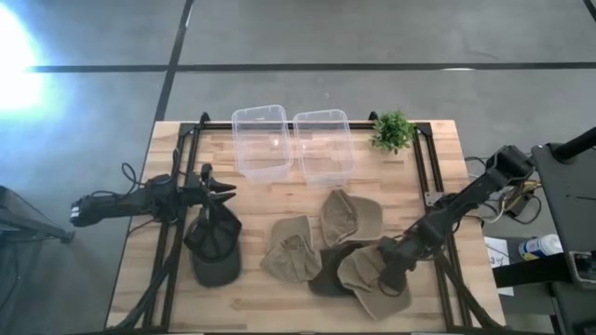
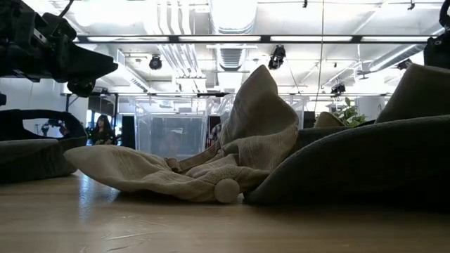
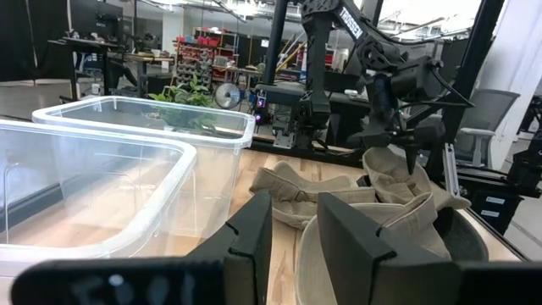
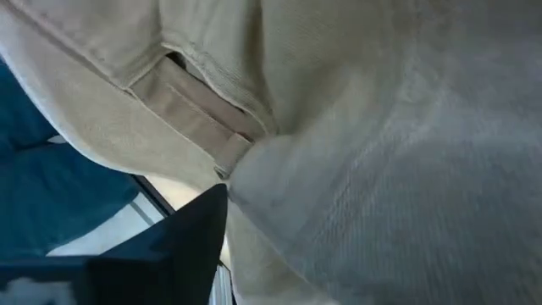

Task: Pick & Place hat
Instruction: Put the bottom right brown cap into the right transparent bin

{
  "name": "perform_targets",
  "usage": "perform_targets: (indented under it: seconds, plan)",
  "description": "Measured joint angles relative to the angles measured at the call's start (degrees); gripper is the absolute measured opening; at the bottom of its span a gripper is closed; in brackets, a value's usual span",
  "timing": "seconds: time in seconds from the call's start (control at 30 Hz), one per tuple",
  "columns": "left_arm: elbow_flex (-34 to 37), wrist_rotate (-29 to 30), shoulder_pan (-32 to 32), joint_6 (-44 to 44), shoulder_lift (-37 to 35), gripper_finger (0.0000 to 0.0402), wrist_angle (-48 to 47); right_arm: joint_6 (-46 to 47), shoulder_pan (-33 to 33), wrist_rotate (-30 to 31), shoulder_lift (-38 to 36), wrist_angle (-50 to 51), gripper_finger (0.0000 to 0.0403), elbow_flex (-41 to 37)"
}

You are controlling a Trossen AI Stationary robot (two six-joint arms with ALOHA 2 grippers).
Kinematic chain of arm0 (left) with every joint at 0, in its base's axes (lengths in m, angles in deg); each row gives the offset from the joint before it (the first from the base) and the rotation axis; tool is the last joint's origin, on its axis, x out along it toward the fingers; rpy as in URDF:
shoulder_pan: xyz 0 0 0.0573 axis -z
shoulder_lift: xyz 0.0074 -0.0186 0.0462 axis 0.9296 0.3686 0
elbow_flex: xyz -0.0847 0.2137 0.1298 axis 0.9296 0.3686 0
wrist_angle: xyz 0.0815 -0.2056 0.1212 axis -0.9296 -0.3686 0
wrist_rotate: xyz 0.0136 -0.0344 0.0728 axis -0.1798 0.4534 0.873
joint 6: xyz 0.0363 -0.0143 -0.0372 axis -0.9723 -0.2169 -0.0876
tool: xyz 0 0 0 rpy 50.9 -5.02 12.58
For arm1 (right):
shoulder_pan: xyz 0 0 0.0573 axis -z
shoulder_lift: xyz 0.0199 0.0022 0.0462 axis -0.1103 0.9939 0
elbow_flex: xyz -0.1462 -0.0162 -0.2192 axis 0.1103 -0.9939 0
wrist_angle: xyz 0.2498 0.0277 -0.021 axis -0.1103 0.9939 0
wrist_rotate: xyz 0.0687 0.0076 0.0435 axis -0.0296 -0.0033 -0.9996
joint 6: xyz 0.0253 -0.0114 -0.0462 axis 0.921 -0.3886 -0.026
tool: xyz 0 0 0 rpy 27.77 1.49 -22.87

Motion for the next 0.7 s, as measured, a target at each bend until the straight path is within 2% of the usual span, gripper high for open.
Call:
perform_targets:
  seconds: [0.27, 0.47, 0.53, 0.7]
  plan:
    - [0.0, 0.0, -0.02, 0.0, 0.02, 0.0092, 0.0, -2.97, -0.01, -2.16, -1.69, 0.27, 0.012, 0.27]
    - [0.0, 0.01, -0.01, 0.0, 0.02, 0.0092, 0.0, -6.17, 0.03, -6.46, -4.81, 3.04, 0.0028, 0.19]
    - [0.0, 0.0, -0.02, 0.0, 0.02, 0.0092, -0.01, -7.6, 0.03, -8.05, -6.84, 3.2, 0.0016, 0.15]
    - [0.0, 0.02, 0.0, 0.0, 0.0, 0.0092, 0.0, -7.91, 0.97, -9.11, -14.27, 6.29, 0.0014, 1.26]
